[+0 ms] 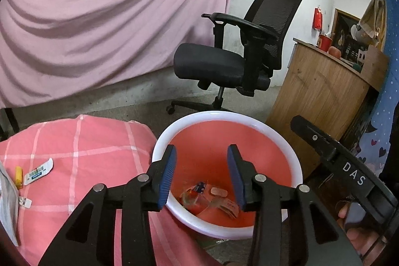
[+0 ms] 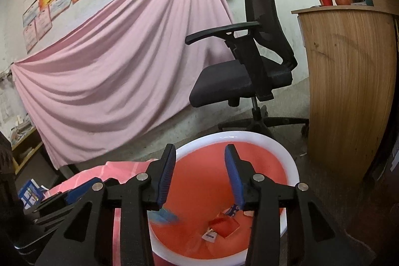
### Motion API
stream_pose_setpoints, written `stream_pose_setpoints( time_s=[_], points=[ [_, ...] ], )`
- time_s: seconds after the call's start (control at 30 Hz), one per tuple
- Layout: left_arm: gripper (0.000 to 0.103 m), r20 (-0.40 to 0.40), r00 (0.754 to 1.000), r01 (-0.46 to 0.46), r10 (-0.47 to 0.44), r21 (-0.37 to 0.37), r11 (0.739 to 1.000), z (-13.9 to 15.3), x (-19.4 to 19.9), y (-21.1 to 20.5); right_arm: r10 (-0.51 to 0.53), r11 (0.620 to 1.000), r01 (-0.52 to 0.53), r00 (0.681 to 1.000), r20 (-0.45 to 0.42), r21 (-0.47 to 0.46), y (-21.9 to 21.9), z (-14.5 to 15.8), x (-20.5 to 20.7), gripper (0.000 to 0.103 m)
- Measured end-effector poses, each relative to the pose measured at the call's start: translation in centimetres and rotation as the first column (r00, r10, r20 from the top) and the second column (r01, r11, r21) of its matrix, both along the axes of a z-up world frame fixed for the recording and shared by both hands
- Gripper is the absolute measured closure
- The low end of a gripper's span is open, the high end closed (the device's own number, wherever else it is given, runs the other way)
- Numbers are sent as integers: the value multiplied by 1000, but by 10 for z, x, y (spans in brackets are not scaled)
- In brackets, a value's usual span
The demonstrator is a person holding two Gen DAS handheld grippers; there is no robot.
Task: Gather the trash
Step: 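Open both tools over the red bucket to drop the wrapper and peel, then move both tools back over the table toward the mask and tubes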
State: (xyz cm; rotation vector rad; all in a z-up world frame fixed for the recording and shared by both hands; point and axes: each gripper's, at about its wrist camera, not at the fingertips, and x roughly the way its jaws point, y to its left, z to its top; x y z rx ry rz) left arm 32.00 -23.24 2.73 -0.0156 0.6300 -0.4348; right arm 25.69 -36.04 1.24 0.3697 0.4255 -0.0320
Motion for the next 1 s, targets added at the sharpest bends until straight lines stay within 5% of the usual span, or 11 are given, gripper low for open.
stream_pose_setpoints(
  time_s=[0.4, 0.5, 0.7, 0.8, 0.87, 1.0],
  points=[
    [57, 18, 998, -60, 60, -27, 998, 11, -4, 26, 0, 1000, 0, 999, 38, -4, 5, 9, -3, 50],
    [48, 42, 995, -88, 90, -43, 995, 19, -9, 41, 7, 1000, -6, 998, 63, -16, 12, 16, -6, 49],
    [45, 85, 983, -158, 164, -77, 984, 33, -19, 78, 27, 999, -21, 987, 157, -37, 31, 31, -13, 26],
    [25, 115, 969, -207, 219, -106, 972, 40, -28, 103, 48, 997, -36, 979, 199, -65, 45, 37, -16, 19],
    [19, 149, 955, -236, 255, -136, 962, 43, -36, 119, 50, 996, -31, 970, 236, -85, 55, 42, -20, 3],
    [1, 211, 913, -318, 350, -172, 932, 47, -53, 152, 51, 993, -16, 950, 308, -116, 72, 49, -27, 0]
  ],
)
